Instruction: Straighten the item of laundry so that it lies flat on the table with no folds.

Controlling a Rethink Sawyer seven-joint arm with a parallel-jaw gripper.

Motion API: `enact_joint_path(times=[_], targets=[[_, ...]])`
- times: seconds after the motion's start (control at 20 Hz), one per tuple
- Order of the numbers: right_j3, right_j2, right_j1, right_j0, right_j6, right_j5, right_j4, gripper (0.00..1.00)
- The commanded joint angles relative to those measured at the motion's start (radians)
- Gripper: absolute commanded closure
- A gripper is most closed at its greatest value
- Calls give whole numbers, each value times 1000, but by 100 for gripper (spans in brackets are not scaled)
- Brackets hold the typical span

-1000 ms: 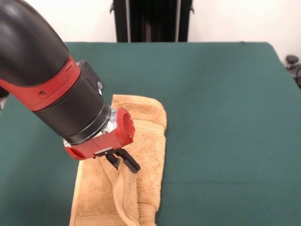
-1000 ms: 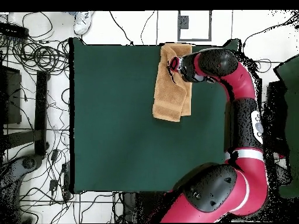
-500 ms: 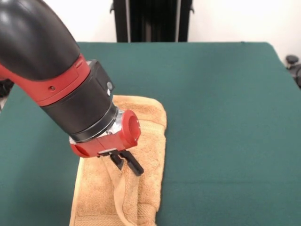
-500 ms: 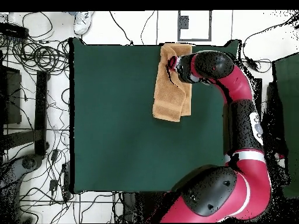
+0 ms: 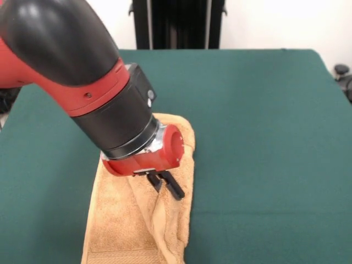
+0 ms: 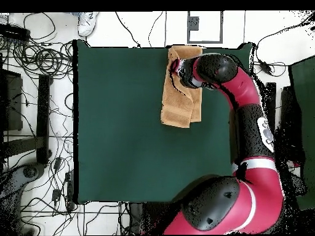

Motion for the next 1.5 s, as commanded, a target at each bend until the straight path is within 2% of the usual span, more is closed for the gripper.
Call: enact_joint_path(times=[0.05, 0.35, 0.45, 0.6, 0.8, 1.2, 1.5], targets=[[107, -44, -26, 92, 295, 38, 47, 100], [136, -58, -26, 93, 301, -9, 80, 100], [190, -69, -49, 97, 359, -63, 106, 100], [313, -59, -94, 91, 429, -213, 151, 100], [385, -47, -110, 89, 455, -286, 205, 100], [390, -37, -88, 74, 417, -303, 249, 100], [403, -49, -104, 77, 426, -310, 264, 100]])
